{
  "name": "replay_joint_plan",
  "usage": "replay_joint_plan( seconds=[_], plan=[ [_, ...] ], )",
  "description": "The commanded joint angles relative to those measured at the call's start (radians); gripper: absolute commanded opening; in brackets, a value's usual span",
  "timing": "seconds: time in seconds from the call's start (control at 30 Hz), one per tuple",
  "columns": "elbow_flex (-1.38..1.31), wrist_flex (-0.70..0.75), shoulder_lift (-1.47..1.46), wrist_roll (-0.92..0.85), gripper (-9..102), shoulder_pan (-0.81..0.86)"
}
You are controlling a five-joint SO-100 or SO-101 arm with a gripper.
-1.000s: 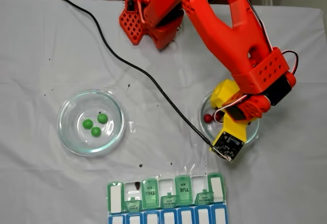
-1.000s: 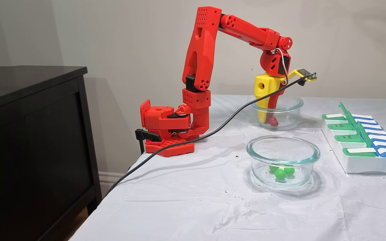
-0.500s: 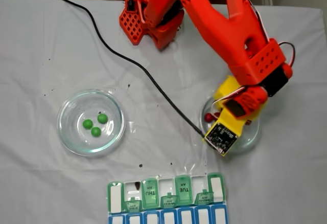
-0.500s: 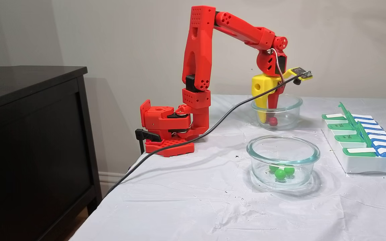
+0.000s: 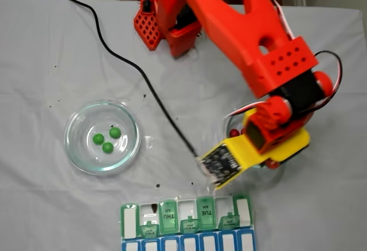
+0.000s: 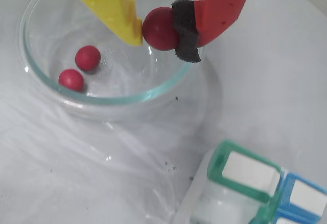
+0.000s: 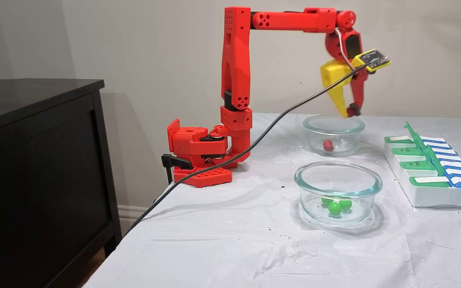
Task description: Sort medicines into box.
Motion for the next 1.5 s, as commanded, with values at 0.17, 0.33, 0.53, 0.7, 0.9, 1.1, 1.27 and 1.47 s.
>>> replay_joint_plan(
  seconds=[0.17, 0.33, 0.53, 0.7, 0.9, 1.1, 1.27, 1.47],
  plan=[
    [0.066, -0.195, 0.164, -0.124, 0, 0.227],
    [0.144, -0.311, 0.138, -0.129, 0, 0.242],
    [0.163, -0.382, 0.106, -0.132, 0, 0.242],
    [0.170, -0.379, 0.101, -0.132, 0, 0.212],
    [0.166, -0.443, 0.041, -0.138, 0, 0.193],
    [0.163, -0.506, -0.020, -0.140, 0, 0.184],
    [0.195, -0.554, -0.009, -0.140, 0, 0.179],
    [0.196, -0.607, -0.040, -0.184, 0, 0.179]
  ],
)
